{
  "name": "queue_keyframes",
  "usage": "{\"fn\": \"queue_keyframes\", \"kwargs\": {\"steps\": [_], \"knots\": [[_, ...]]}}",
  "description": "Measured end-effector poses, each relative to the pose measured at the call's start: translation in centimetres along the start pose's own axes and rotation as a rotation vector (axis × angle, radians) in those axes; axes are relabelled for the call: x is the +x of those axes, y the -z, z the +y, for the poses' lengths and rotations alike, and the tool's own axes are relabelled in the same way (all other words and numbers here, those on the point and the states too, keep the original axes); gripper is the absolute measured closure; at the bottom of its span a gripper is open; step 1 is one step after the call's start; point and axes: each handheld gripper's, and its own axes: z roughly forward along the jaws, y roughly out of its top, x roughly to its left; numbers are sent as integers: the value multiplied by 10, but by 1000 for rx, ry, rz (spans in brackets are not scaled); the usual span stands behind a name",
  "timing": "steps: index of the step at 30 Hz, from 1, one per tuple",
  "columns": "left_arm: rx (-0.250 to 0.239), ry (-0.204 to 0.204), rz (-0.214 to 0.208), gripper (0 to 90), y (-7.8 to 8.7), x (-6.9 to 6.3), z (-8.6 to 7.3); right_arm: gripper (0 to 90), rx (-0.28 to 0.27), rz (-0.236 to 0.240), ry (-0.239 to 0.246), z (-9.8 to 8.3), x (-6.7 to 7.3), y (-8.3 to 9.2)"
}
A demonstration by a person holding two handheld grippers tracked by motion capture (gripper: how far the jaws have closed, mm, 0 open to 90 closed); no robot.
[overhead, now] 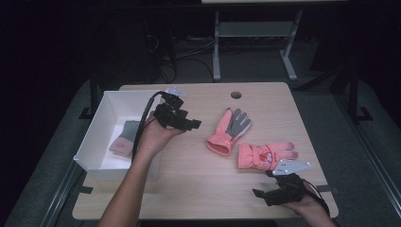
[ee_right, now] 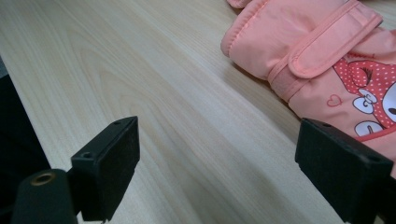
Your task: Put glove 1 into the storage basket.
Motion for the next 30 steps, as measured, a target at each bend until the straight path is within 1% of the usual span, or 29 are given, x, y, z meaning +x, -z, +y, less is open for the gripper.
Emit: {"fn": "queue_keyframes", "kwargs": {"steps": [1,2,3,4,6,7,8,9,10,11,12,13,16,17,20,21,22,23,24,26,27,29,30], "knots": [[1,-6,-19,396,-4,-4,-1,135,0,0,0,0,0,0],[6,-13,-37,463,-7,-6,-3,130,-1,3,2,-1,0,1],[15,-19,-55,497,-11,-9,-5,130,-1,2,1,-1,1,1],[24,-29,-60,568,-13,-11,-6,131,3,-4,-4,-1,1,1],[26,-49,-69,613,-17,-16,-11,131,7,0,-13,-1,1,2],[22,-48,-81,653,-19,-19,-14,131,5,-1,-17,-1,1,2],[16,-50,-84,699,-23,-23,-19,131,3,-5,-18,-1,1,3],[22,-62,-91,719,-24,-25,-23,131,1,-5,-17,-2,0,3],[18,-61,-100,776,-26,-27,-28,131,3,-10,-20,-2,0,3],[17,-56,-103,808,-27,-28,-31,131,7,-14,-23,-1,0,3],[20,-58,-105,839,-28,-29,-35,131,9,-14,-27,-1,0,4],[21,-65,-114,892,-28,-30,-39,131,7,-16,-26,-1,-1,4],[16,-67,-119,897,-29,-34,-53,131,16,-18,-25,-1,-1,5],[12,-64,-119,897,-30,-35,-56,131,20,-25,-28,0,-1,5],[9,-74,-116,896,-30,-37,-70,132,28,-28,-35,1,-1,5],[11,-76,-116,896,-31,-38,-75,133,33,-32,-32,1,-2,5],[11,-74,-114,896,-32,-39,-78,134,33,-31,-39,1,-1,4],[24,-81,-114,896,-34,-39,-83,136,32,-33,-32,1,-2,3],[33,-89,-115,896,-35,-40,-88,149,35,-33,-39,2,-2,3],[45,-90,-117,896,-39,-41,-96,169,43,-34,-40,2,-1,3],[45,-89,-116,896,-40,-41,-99,198,34,-42,-40,2,0,3],[51,-81,-124,896,-41,-41,-104,216,29,-43,-44,2,1,4],[59,-86,-128,896,-42,-42,-106,237,25,-47,-48,2,1,5]]}}
